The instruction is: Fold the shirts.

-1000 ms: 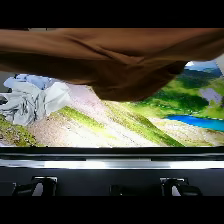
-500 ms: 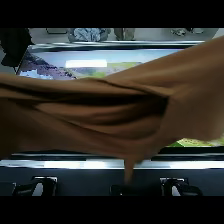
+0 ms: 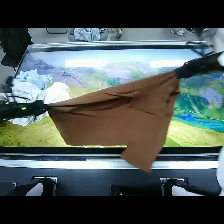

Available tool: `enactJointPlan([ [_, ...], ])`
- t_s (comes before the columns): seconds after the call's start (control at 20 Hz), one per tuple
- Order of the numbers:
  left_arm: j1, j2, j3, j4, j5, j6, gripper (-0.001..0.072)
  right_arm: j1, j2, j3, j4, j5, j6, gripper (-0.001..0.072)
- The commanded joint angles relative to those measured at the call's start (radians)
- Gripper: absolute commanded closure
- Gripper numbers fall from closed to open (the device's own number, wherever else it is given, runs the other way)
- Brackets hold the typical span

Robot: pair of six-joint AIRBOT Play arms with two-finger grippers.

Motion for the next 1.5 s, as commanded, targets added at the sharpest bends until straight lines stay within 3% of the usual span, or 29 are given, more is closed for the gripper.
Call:
enactJointPlan([
  [0.0,-0.002,-0.297,0.078,-0.171,0.099,0.137,0.0674,0.0,-0.209,0.0,0.229,-0.182,0.057,0.0671],
  [0.25,-0.029,-0.486,0.208,-0.229,0.096,0.158,0.0674,0.0,-0.292,0.0,0.267,-0.205,0.057,0.0671],
  [0.3,-0.038,-0.496,0.208,-0.229,0.094,0.146,0.0637,0.0,-0.302,0.0,0.268,-0.198,0.057,0.067],
  [0.35,-0.043,-0.497,0.208,-0.229,0.084,0.144,0.0431,0.0,-0.305,0.0,0.269,-0.202,0.057,0.064],
  [0.4,-0.036,-0.492,0.219,-0.226,0.047,0.145,0.0114,-0.002,-0.299,0.003,0.269,-0.196,0.056,0.0461],
  [0.45,-0.016,-0.488,0.246,-0.201,-0.02,0.144,0.0069,-0.012,-0.28,0.009,0.267,-0.171,0.026,0.0237],
  [0.5,0.014,-0.482,0.285,-0.137,-0.114,0.112,0.0079,-0.03,-0.25,0.018,0.26,-0.121,-0.043,0.0126],
  [0.55,0.044,-0.473,0.318,-0.047,-0.199,0.048,0.0108,-0.055,-0.219,0.02,0.245,-0.066,-0.098,0.0087],
  [0.65,0.098,-0.432,0.327,0.116,-0.338,-0.015,0.0107,-0.137,-0.177,0.02,0.177,0.088,-0.109,0.0077],
  [0.75,0.116,-0.367,0.23,0.155,-0.359,-0.021,0.0107,-0.218,-0.183,0.011,0.171,0.303,-0.114,0.0078],
  [0.85,0.104,-0.315,0.082,0.138,-0.308,-0.021,0.0107,-0.265,-0.188,-0.035,0.168,0.412,-0.132,0.0078],
  [1.05,0.049,-0.299,-0.129,0.049,-0.177,0.001,0.0108,-0.272,-0.189,-0.152,0.172,0.491,-0.19,0.0071],
  [1.25,-0.01,-0.301,-0.151,0.032,-0.045,-0.004,0.0108,-0.272,-0.189,-0.237,0.184,0.444,-0.198,0.0034],
  [1.35,-0.035,-0.301,-0.151,0.032,0.024,-0.057,0.0129,-0.272,-0.189,-0.295,0.207,0.395,-0.198,0.0034],
  [1.45,-0.049,-0.301,-0.15,0.032,0.061,-0.09,0.0534,-0.272,-0.189,-0.359,0.236,0.338,-0.198,0.0033],
])
